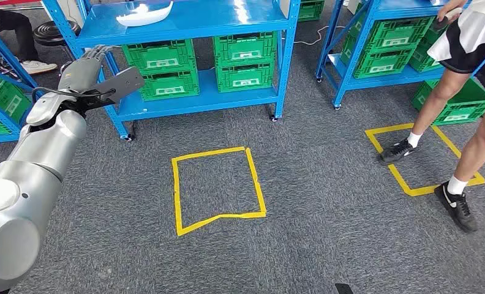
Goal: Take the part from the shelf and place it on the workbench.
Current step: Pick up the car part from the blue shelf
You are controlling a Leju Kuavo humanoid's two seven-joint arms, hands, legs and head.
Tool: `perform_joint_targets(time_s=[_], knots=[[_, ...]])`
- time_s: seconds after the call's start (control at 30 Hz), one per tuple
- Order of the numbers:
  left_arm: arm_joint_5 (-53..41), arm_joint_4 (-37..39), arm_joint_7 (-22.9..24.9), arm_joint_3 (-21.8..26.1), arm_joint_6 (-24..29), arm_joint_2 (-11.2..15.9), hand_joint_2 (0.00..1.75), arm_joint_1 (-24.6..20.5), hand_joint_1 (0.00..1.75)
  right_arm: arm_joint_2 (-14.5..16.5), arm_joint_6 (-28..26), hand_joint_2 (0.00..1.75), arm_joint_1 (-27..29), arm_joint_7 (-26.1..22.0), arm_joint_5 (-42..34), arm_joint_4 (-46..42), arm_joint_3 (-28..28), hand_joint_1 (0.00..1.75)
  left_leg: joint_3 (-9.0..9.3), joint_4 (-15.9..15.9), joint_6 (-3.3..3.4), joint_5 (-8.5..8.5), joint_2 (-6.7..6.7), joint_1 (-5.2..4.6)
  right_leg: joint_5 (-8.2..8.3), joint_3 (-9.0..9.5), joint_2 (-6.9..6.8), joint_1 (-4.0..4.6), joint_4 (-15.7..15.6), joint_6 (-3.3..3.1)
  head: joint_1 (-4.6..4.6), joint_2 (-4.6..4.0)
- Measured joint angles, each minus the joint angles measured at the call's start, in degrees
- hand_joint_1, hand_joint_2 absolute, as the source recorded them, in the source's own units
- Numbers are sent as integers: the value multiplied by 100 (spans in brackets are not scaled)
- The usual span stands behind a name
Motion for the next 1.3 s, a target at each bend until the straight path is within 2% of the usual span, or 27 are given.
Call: perform_joint_targets(time_s=[0.57, 0.67, 0.77, 0.83, 0.87, 0.93, 0.97, 1.0, 1.03, 1.1, 1.13, 1.17, 1.2, 1.3], knots=[[103, 183, 185, -404, -264, 43, 0, 70, 0, 2, -48, 0, 9, 28, -131, 11, -191, 0, -9, 21, 20, -10, -5, -45, 9, -3, 0, -43, -3, 19, -1, -1], [128, 184, 209, -437, -270, 49, 0, 69, 0, 2, -48, 0, 11, -17, -121, 11, -200, 0, -22, 39, 55, -23, -4, -59, 13, -3, 3, -61, -16, 51, -1, 0], [179, 180, 209, -458, -257, 61, 0, 71, 0, 1, -48, 0, 19, -31, -90, 13, -211, 0, -6, -25, 143, -8, 7, -54, 81, -22, 5, -71, 50, 119, 1, 0], [216, 175, 193, -477, -234, 74, 0, 69, 0, -2, -43, 0, 18, -38, -57, 13, -217, 0, 46, -76, 202, -1, 31, -28, 8, -138, -45, -69, 264, 133, 7, -1], [240, 174, 183, -484, -222, 93, 0, 70, 0, -4, -38, 0, 14, -43, -38, 13, -219, 0, 69, -88, 220, -1, 46, -21, -121, -274, -74, -70, 502, 133, 9, -1], [280, 176, 160, -489, -205, 145, 0, 88, 0, -8, -31, 0, 14, -50, -7, 13, -219, 0, 72, -84, 231, -15, 73, -22, -448, -670, -102, -68, 1210, 137, 11, 0], [296, 177, 152, -494, -198, 167, 0, 107, 0, -10, -31, 0, 21, -49, 2, 13, -219, 0, 74, -79, 223, -24, 80, -20, -549, -853, -105, -74, 1507, 148, 10, 0], [307, 178, 143, -502, -192, 183, 0, 126, 0, -11, -31, 0, 28, -44, 6, 13, -219, 0, 78, -71, 207, -38, 83, -14, -552, -961, -110, -82, 1637, 158, 11, -1], [316, 178, 137, -512, -183, 195, 0, 141, 0, -13, -31, 0, 33, -40, 8, 13, -219, 0, 89, -56, 180, -60, 83, -2, -435, -958, -119, -93, 1541, 167, 11, -1], [333, 175, 131, -535, -168, 213, 0, 150, 0, -19, -31, 0, 34, -37, 12, 13, -219, 0, 121, -3, 106, -135, 90, 32, -11, -693, -153, -116, 855, 184, 10, -1], [340, 175, 132, -547, -162, 222, 0, 146, 0, -18, -30, 0, 33, -37, 14, 16, -219, 0, 133, 29, 64, -175, 96, 43, 102, -563, -173, -108, 515, 185, 16, 0], [346, 173, 133, -563, -157, 229, 0, 142, 0, -16, -30, 0, 27, -34, 14, 19, -219, 0, 132, 49, 20, -206, 102, 42, 143, -472, -190, -98, 299, 160, 20, 0], [350, 174, 134, -580, -154, 237, 0, 142, 0, -14, -30, 0, 24, -28, 14, 21, -221, 0, 135, 60, -24, -230, 107, 34, 113, -443, -194, -83, 223, 115, 20, 0], [356, 168, 134, -625, -153, 249, 0, 147, 0, -11, -31, 0, 33, -11, 14, 27, -228, 0, 167, 97, -143, -260, 104, 32, 77, -386, -171, -67, 220, -60, 8, 0]])
